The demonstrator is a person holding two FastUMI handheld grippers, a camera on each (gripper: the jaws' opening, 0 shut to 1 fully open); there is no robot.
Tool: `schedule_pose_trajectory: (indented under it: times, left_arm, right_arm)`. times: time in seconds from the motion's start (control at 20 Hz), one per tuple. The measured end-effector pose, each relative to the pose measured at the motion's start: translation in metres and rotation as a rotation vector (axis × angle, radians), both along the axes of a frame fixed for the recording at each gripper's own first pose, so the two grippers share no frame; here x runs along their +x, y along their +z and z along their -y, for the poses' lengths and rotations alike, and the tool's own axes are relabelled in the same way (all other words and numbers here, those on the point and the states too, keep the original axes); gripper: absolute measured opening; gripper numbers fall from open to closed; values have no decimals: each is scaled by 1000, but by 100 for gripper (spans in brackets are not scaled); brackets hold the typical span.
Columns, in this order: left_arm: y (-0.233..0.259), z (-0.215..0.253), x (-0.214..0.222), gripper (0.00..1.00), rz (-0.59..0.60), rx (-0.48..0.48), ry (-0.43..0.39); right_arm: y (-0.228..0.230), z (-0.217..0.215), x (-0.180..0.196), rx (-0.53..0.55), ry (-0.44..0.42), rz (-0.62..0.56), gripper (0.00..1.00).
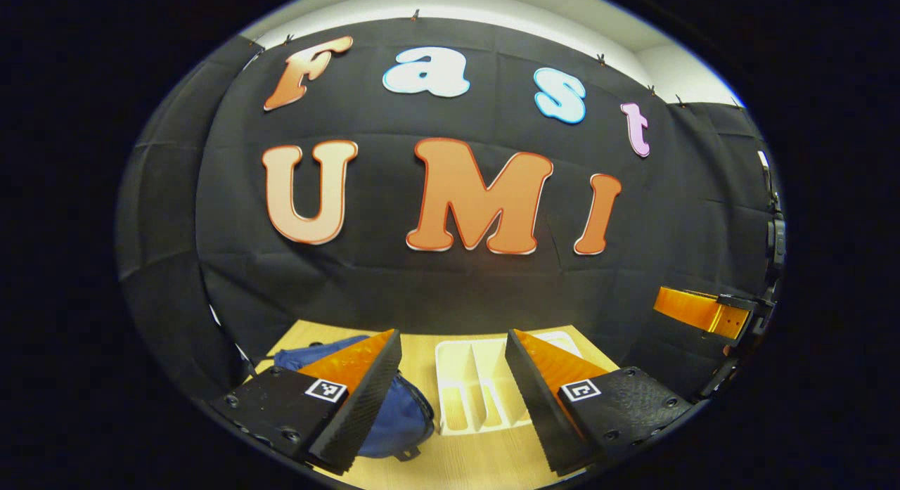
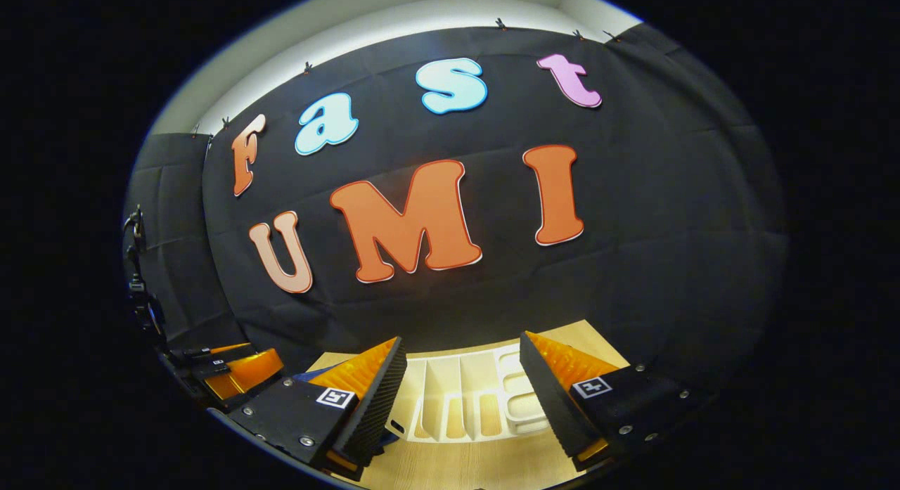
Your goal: Open the schoolbag, grab two books from the bookshelf and put them into the schoolbag.
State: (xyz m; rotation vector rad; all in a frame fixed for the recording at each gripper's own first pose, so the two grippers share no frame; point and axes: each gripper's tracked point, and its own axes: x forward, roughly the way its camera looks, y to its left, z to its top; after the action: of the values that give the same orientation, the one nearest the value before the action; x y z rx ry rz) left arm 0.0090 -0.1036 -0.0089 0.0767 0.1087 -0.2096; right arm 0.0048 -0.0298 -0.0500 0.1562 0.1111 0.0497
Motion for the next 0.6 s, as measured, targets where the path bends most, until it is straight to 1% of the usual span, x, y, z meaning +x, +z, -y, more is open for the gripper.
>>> schedule_pose_trajectory:
  times: [0.05,0.1,0.15,0.2,0.3,0.35,0.4,0.45,0.6]
  left_arm:
    - [11,5,-2,95,47,9,-9]
    - [25,11,-5,97,106,13,-20]
    - [39,14,-12,96,167,7,-24]
    - [50,14,-20,94,202,-2,-27]
    - [69,15,-30,94,256,-27,-19]
    - [73,13,-32,93,265,-34,-9]
    - [73,14,-34,94,261,-40,-5]
    - [71,14,-36,94,244,-40,-4]
    - [63,7,-35,94,214,-45,14]
  right_arm:
    - [8,-5,-3,-14,8,28,100]
    - [14,-7,-8,-35,10,58,96]
    - [24,-11,-6,-55,5,80,96]
    - [32,-15,-8,-73,9,102,96]
    - [54,-32,-8,-84,17,127,96]
    - [63,-38,-13,-79,26,138,96]
    - [69,-43,-16,-80,35,150,97]
    - [72,-46,-18,-90,33,156,100]
    - [76,-46,-24,-171,8,181,100]
